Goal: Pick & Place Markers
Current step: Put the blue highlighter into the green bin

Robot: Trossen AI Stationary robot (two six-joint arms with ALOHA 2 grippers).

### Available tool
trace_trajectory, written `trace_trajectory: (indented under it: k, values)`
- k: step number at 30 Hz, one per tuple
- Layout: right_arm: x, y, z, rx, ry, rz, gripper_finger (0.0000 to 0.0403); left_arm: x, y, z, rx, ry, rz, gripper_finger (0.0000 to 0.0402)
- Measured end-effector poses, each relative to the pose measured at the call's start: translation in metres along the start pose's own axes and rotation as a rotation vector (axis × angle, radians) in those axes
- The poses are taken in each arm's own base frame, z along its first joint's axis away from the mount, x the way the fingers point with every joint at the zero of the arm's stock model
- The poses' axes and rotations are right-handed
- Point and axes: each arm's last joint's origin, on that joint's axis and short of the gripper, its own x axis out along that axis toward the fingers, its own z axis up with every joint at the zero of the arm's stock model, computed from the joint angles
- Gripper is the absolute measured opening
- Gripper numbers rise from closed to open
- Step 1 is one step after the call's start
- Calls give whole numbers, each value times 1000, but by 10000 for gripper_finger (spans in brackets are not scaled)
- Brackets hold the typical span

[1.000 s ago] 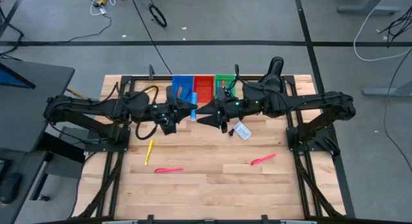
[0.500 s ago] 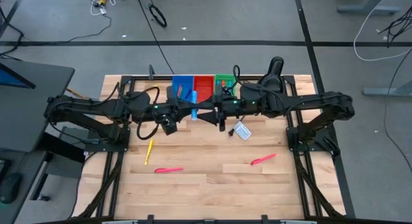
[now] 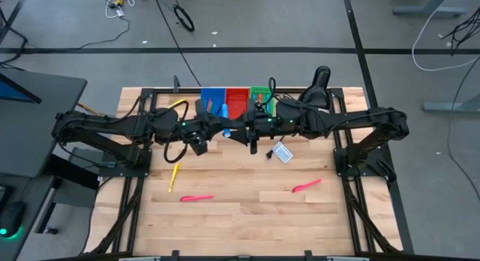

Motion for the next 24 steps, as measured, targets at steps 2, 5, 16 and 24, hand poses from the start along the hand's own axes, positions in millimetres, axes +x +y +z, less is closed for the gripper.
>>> trace_trajectory:
  k: [2,5,16,24]
  values:
    - [0,0,0,-14,-1,-4,150,0,0,0,-1,4,-2,68]
    - [0,-3,1,-33,-10,-29,140,0,-1,0,0,-3,-6,68]
    - [-1,-2,1,-76,-8,-23,93,0,-1,2,-9,-15,-12,68]
    - [-1,0,0,-128,-5,-9,53,0,-1,1,-110,-18,-16,108]
